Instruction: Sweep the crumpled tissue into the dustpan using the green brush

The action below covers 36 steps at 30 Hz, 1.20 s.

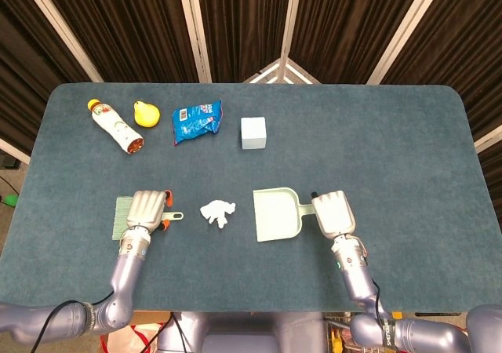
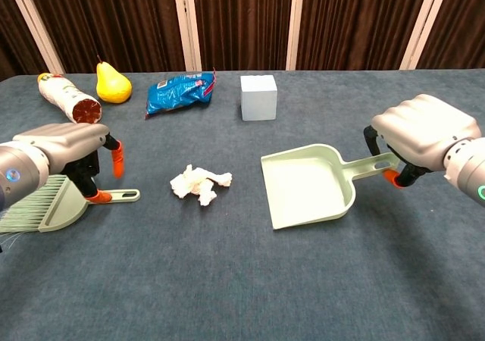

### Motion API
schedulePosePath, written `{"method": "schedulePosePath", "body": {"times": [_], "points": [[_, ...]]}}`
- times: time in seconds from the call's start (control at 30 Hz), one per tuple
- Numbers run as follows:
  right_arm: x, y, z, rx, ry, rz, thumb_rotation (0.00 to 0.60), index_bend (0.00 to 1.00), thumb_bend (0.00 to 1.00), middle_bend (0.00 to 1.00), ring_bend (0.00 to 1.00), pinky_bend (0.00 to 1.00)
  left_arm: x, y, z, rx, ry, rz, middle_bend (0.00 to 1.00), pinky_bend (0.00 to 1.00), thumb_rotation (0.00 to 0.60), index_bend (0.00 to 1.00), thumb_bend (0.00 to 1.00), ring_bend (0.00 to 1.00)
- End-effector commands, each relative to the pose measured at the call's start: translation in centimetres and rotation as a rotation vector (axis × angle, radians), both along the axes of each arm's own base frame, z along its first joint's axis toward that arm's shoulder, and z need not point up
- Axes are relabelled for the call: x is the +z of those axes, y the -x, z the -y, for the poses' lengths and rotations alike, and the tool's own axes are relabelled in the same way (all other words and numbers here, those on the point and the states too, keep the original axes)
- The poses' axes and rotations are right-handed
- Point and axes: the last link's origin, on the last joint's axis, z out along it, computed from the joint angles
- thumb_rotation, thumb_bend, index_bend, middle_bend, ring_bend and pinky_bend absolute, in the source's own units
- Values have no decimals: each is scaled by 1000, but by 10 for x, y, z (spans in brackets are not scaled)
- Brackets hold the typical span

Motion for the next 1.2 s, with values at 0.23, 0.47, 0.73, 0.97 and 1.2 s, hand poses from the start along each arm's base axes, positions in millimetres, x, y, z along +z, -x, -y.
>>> {"method": "schedulePosePath", "body": {"times": [0.23,0.47,0.73,0.97,1.2], "points": [[-1,3,0,-4,-3,0,600,586,461,815,843,821,-10,7,3,13,17,-20,1000,1000,600,492,360,993],[0,3,-1,-5,-4,3,600,586,463,815,844,821,-12,10,4,21,21,-36,1000,1000,600,516,399,993],[2,5,-2,-4,-4,2,600,586,463,815,843,821,-14,10,4,33,17,-24,1000,1000,600,608,593,1000],[4,2,-2,12,-1,-8,600,586,466,815,844,821,-7,-7,3,8,-36,122,1000,1000,600,689,627,1000],[7,-7,-3,33,9,-31,600,586,468,816,844,821,-1,-41,4,-65,-68,306,1000,1000,600,746,655,1000]]}}
